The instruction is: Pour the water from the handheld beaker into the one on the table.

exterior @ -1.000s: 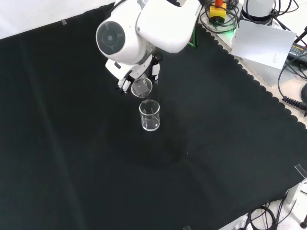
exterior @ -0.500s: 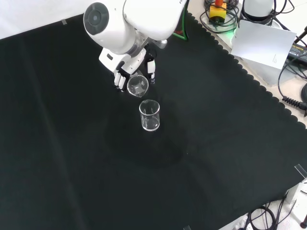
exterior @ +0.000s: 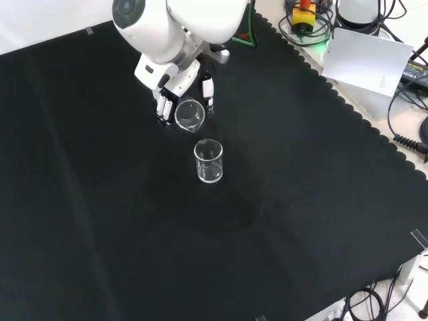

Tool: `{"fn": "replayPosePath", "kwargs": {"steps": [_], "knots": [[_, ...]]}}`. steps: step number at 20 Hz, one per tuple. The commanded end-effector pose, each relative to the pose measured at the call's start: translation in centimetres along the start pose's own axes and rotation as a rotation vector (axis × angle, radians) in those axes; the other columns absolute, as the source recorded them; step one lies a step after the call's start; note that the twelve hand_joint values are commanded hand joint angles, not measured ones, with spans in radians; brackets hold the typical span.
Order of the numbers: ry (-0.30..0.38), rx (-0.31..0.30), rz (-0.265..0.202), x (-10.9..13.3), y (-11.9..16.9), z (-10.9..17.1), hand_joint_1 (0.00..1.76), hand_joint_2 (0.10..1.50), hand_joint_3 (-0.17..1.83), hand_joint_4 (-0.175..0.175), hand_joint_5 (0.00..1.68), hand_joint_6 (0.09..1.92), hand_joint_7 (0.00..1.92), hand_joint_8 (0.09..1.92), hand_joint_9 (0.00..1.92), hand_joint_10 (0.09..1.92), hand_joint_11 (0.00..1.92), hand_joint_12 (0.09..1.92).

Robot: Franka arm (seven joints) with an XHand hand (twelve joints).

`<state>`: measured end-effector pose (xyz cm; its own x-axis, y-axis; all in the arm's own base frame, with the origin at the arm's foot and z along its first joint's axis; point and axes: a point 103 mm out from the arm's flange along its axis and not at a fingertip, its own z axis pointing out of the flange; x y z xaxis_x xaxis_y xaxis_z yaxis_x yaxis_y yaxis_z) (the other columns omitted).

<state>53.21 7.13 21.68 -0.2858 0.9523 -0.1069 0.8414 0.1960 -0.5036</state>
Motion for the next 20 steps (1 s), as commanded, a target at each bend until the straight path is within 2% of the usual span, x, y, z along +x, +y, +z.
{"fn": "replayPosePath", "kwargs": {"steps": [1,10,20], "knots": [[0.069,-0.040,-0.039,-1.3,0.0,0.4,1.28,1.12,-0.17,-0.128,0.97,1.02,1.30,0.64,1.32,1.02,1.08,0.79],[0.154,-0.066,-0.099,-2.1,-0.2,1.2,1.28,1.12,-0.17,-0.131,0.97,1.02,1.30,0.64,1.32,1.02,1.07,0.79],[0.217,-0.126,-0.133,-3.4,-0.2,1.7,1.28,1.12,-0.17,-0.130,0.97,1.03,1.30,0.64,1.31,1.02,1.07,0.79]]}}
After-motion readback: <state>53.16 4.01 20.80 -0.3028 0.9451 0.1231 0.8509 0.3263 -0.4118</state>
